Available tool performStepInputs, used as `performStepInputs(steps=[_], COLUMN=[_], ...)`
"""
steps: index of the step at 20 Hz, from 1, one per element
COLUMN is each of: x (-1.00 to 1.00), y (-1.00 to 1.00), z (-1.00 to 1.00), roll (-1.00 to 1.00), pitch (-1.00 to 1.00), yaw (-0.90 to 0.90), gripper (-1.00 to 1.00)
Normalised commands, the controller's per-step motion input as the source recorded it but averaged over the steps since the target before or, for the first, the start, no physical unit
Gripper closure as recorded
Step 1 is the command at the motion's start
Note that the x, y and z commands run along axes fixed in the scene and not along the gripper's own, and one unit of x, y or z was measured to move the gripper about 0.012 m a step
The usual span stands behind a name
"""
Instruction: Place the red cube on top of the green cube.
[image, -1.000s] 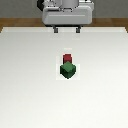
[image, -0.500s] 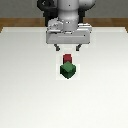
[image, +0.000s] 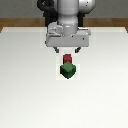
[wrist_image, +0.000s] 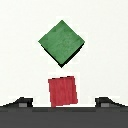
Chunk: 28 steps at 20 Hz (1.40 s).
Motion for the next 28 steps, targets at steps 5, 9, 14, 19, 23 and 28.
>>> performStepInputs(steps=[5,9,14,19,23,28], x=[0.2,0.0,0.0,0.0,0.0,0.0], y=[0.0,0.0,0.0,0.0,0.0,0.0], z=[0.0,-0.75,0.0,0.2,0.75,1.0], roll=[0.0,0.0,0.0,0.0,0.0,0.0], pitch=[0.0,0.0,0.0,0.0,0.0,0.0], yaw=[0.0,0.0,0.0,0.0,0.0,0.0], gripper=[-1.0,-1.0,1.0,1.0,1.0,1.0])
